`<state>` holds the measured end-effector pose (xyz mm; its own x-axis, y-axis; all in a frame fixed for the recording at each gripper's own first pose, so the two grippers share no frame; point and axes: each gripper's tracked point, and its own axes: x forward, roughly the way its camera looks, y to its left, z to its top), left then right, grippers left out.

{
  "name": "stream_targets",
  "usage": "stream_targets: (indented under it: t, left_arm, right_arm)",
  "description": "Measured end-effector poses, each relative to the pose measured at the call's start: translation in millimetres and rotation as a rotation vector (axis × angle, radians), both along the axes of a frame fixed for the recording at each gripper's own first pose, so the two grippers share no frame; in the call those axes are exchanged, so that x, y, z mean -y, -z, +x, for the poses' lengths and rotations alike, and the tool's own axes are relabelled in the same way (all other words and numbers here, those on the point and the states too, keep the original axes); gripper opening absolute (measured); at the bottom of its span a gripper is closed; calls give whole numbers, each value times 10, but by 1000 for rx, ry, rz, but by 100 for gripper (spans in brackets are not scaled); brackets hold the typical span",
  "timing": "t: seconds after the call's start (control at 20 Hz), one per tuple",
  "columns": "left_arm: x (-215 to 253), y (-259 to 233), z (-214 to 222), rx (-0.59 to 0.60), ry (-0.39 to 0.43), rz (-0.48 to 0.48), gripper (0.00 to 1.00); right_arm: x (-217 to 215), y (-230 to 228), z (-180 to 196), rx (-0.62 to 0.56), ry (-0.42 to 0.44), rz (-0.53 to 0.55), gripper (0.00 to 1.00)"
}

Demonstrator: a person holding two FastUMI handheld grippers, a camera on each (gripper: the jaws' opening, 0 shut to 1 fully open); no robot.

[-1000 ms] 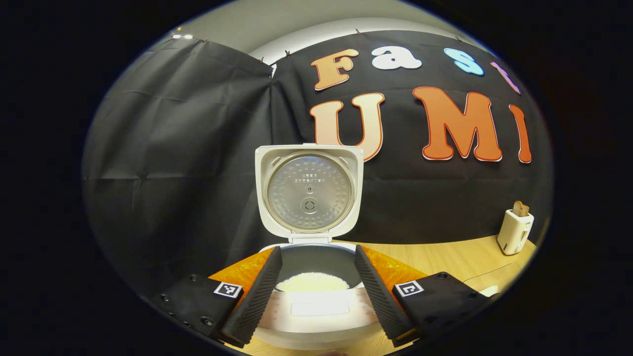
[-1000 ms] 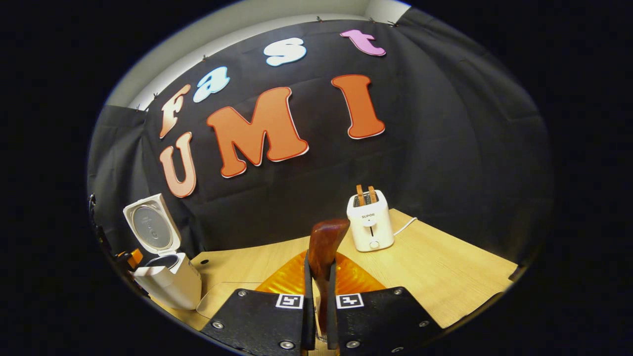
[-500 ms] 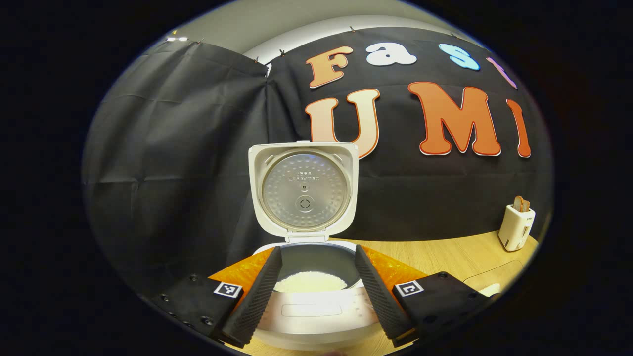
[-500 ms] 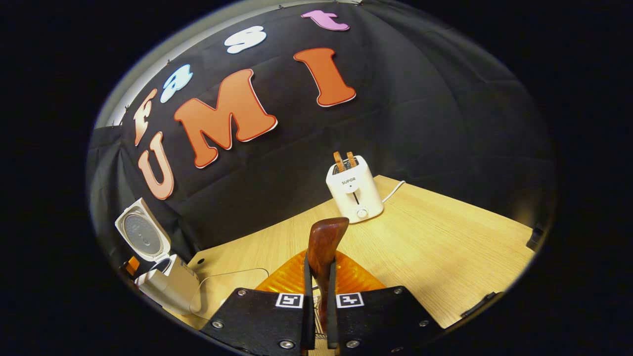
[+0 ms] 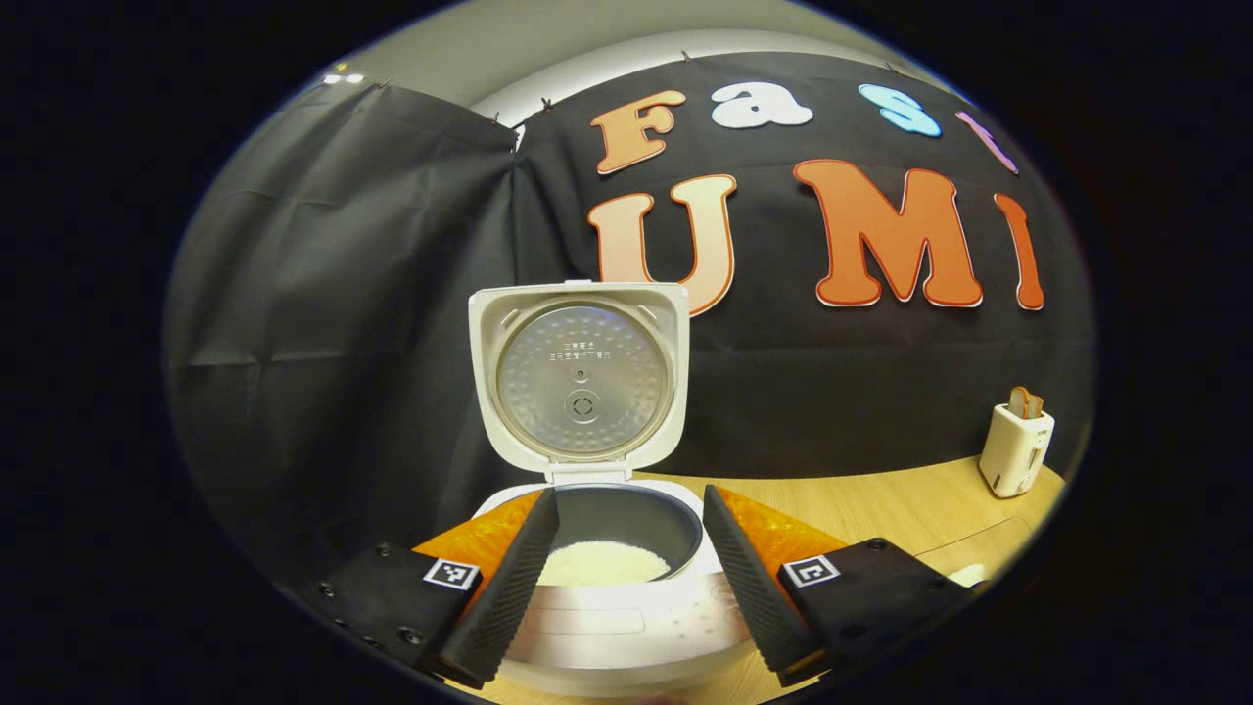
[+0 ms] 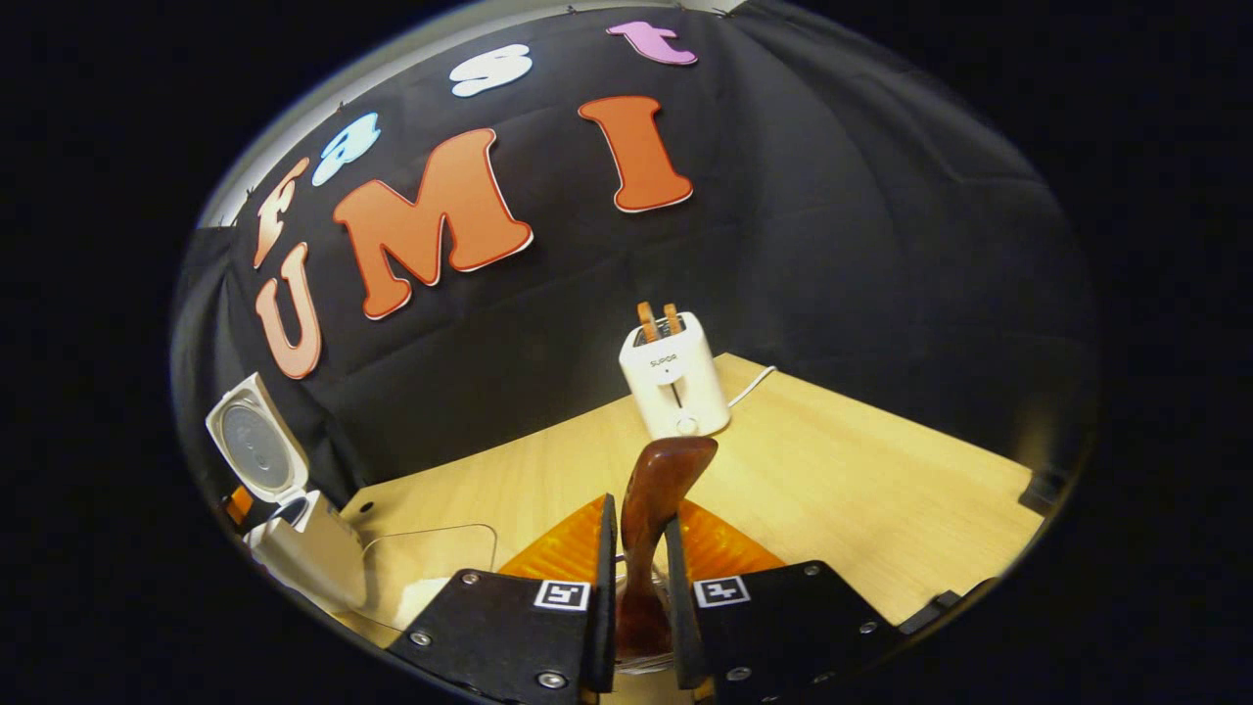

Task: Close the left gripper, press the button to open the rice cooker; take a wooden spoon from the chopstick holder with the right hand, scoop a spoonful of rice and pour it into the rice cooker, then put the wooden spoon back into the chopstick holder.

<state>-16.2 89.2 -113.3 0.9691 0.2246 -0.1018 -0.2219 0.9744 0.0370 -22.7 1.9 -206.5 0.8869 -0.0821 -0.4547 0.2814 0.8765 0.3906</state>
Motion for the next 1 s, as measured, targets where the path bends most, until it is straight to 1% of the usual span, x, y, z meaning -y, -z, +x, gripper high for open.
stream_targets:
  t: [0.05, 0.1, 0.15, 0.2, 0.25, 0.3, 0.35, 0.4, 0.45, 0.5, 0.55, 0.6, 0.65, 0.7, 0.75, 0.85, 1.0]
  left_arm:
    - [7, -21, 11, 3, 2, -1, 97]
    - [7, -25, -7, 6, 1, 2, 94]
    - [18, -41, -9, 10, 2, 4, 94]
    - [29, -56, 28, 15, 11, -1, 94]
    - [69, -56, 27, 22, 30, -17, 97]
    - [68, -56, 38, 19, 30, -18, 96]
    - [48, -60, 35, 18, 23, -9, 94]
    - [51, -71, 42, 20, 24, -8, 96]
    - [72, -97, 55, 23, 30, -10, 96]
    - [97, -130, 85, 23, 36, -6, 96]
    - [108, -146, 81, 22, 38, 7, 96]
    - [127, -168, 95, 22, 46, 19, 94]
    - [134, -205, 102, 27, 48, 28, 96]
    - [130, -245, 111, 35, 44, 40, 93]
    - [114, -302, 124, 40, 40, 52, 97]
    - [107, -398, 179, 49, 43, 60, 98]
    - [144, -591, 184, 78, 61, 77, 98]
  right_arm:
    - [7, -7, -21, -6, -5, -12, 29]
    - [0, 2, -53, -16, -16, -21, 31]
    - [24, 15, -69, -23, -19, -30, 35]
    - [102, 57, -78, -39, 1, -40, 37]
    - [181, 68, -68, -41, 26, -40, 52]
    - [202, 56, -73, -42, 35, -20, 49]
    - [224, 34, -82, -38, 43, -6, 58]
    - [261, 7, -88, -29, 51, -7, 62]
    - [309, -43, -83, -15, 58, -23, 68]
    - [357, -103, -91, -1, 65, -44, 71]
    - [414, -191, -102, 17, 73, -70, 76]
    - [495, -271, -104, 33, 83, -100, 77]
    - [601, -364, -98, 53, 101, -132, 88]
    - [704, -479, -101, 75, 121, -166, 83]
    - [793, -593, -91, 96, 138, -194, 85]
    - [919, -811, -86, 132, 165, -234, 87]
    - [1036, -1076, -73, 173, 173, -293, 89]
